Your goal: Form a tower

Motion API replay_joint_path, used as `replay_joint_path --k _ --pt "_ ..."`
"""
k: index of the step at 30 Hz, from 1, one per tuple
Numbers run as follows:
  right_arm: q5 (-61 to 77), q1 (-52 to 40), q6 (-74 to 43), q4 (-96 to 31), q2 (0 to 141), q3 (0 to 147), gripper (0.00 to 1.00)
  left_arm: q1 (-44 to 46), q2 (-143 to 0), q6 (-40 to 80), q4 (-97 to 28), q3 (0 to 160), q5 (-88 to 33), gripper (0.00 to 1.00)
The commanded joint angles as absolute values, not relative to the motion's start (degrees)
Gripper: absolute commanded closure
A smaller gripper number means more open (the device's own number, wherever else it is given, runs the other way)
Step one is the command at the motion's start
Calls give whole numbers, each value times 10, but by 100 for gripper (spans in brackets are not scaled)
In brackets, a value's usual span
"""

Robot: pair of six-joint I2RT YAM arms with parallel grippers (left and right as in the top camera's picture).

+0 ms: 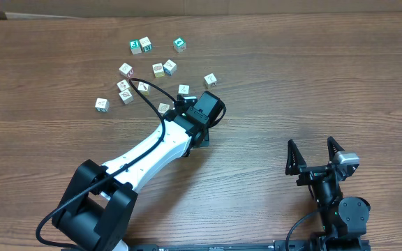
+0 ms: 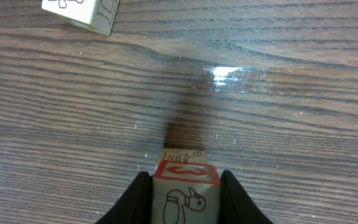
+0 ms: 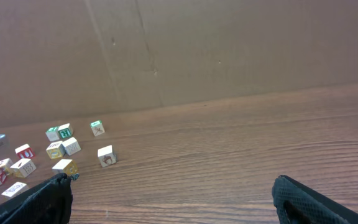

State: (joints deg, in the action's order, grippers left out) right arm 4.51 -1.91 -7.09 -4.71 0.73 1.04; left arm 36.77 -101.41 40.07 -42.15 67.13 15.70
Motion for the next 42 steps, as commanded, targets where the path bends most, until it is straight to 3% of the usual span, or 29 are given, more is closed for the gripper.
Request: replay_joint_path --k 1,42 --pt "48 -17 -72 -44 2 5 0 372 -1020 387 -421 667 167 96" --pt "48 -17 -72 -44 2 5 0 372 -1020 399 -417 657 174 96"
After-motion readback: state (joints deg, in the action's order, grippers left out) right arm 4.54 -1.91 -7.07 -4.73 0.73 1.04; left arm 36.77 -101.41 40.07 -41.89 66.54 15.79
